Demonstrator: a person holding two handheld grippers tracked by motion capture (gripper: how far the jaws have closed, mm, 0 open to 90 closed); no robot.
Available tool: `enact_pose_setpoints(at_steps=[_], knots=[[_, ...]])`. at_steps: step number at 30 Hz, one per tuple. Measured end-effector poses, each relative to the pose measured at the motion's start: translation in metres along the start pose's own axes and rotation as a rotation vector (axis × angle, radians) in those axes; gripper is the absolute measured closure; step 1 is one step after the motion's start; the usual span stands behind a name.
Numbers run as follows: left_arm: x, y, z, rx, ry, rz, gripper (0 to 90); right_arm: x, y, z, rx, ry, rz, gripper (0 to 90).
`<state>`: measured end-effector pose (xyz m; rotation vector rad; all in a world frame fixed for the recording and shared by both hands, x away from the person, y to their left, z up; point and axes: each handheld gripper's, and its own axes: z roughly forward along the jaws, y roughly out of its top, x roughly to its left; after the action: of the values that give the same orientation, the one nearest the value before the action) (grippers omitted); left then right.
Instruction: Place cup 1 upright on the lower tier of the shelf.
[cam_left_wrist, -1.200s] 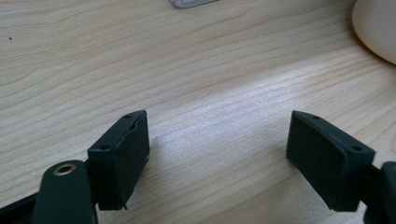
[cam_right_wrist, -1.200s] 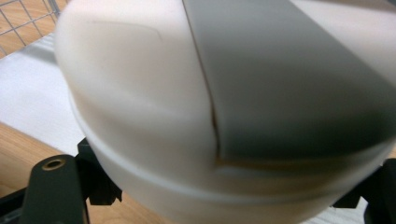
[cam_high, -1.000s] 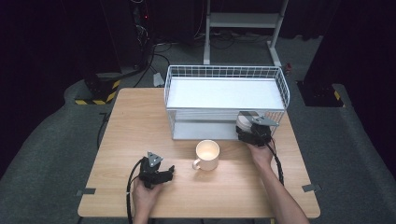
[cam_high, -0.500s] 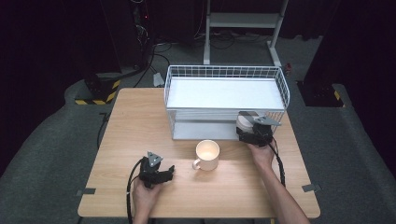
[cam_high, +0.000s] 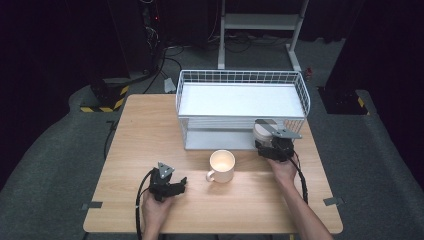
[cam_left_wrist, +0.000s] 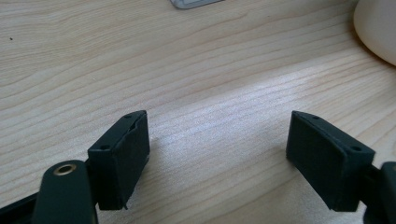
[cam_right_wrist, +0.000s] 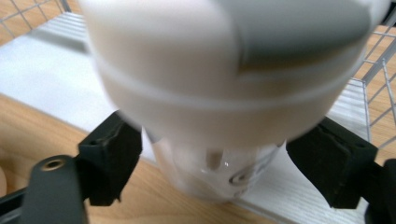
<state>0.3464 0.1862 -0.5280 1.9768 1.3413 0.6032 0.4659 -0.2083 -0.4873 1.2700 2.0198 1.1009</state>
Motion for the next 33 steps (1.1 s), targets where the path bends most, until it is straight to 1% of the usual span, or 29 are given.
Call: enact_pose_setpoints(at_steps=[1,2,3,4,6,7,10,13,14,15,17,18,19,22,23,25,26,27,28,29,30,33], knots=[[0.0,0.0,0.0,0.0,0.0,0.0,21.7,0.001,-0.002,-0.001,0.008,-0.003,0.007,20.9],[0.0,0.0,0.0,0.0,0.0,0.0,21.7,0.001,-0.003,0.0,0.01,-0.005,-0.003,21.5],[0.0,0.0,0.0,0.0,0.0,0.0,21.7,0.002,-0.004,-0.001,0.017,-0.01,0.003,21.9],[0.0,0.0,0.0,0.0,0.0,0.0,21.7,0.002,-0.006,0.0,0.02,-0.014,-0.007,22.3],[0.0,0.0,0.0,0.0,0.0,0.0,21.8,0.003,-0.007,0.0,0.031,-0.016,0.006,22.8],[0.0,0.0,0.0,0.0,0.0,0.0,21.8,0.002,-0.008,0.002,0.032,-0.017,-0.002,23.2],[0.0,0.0,0.0,0.0,0.0,0.0,21.8,0.001,-0.009,0.004,0.037,-0.025,-0.003,25.8],[0.0,0.0,0.0,0.0,0.0,0.0,21.7,0.001,-0.01,0.006,0.049,-0.034,0.014,29.5],[0.0,0.0,0.0,0.0,0.0,0.0,21.8,0.001,-0.01,0.008,0.048,-0.032,0.014,29.4],[0.0,0.0,0.0,0.0,0.0,0.0,21.8,0.001,-0.01,0.009,0.054,-0.032,0.026,29.5],[0.0,0.0,0.0,0.001,-0.001,0.0,21.8,0.001,-0.009,0.011,0.057,-0.036,0.035,29.8],[0.0,0.0,0.0,0.001,0.0,0.003,21.8,0.002,-0.009,0.011,0.059,-0.037,0.049,29.9],[0.0,0.0,0.0,-0.002,0.0,0.001,21.8,0.001,-0.008,0.012,0.056,-0.039,0.039,30.0],[0.0,0.0,0.0,-0.002,0.0,0.001,21.8,0.001,-0.006,0.015,0.059,-0.047,0.052,31.9],[0.0,0.0,0.0,-0.003,0.0,0.001,21.8,0.002,-0.005,0.016,0.063,-0.051,0.063,32.8],[0.0,0.0,0.0,-0.003,0.0,0.001,21.8,0.002,-0.003,0.018,0.059,-0.059,0.059,37.0],[0.0,0.0,0.0,-0.003,0.0,0.0,21.8,0.002,-0.003,0.019,0.053,-0.062,0.07,38.3],[0.0,0.0,0.0,-0.003,0.0,0.001,21.8,0.001,-0.003,0.02,0.056,-0.059,0.085,38.0],[0.0,0.0,0.0,-0.004,0.0,0.001,21.8,0.0,-0.002,0.022,0.059,-0.06,0.086,38.2],[0.0,0.0,0.0,-0.004,0.0,0.0,21.8,0.0,-0.001,0.022,0.061,-0.064,0.1,38.2],[0.0,0.0,0.0,-0.003,0.0,0.001,21.8,-0.001,0.001,0.024,0.06,-0.065,0.092,38.2],[0.0,0.0,0.0,-0.003,0.0,0.001,21.8,-0.001,0.005,0.027,0.062,-0.076,0.112,38.7]])
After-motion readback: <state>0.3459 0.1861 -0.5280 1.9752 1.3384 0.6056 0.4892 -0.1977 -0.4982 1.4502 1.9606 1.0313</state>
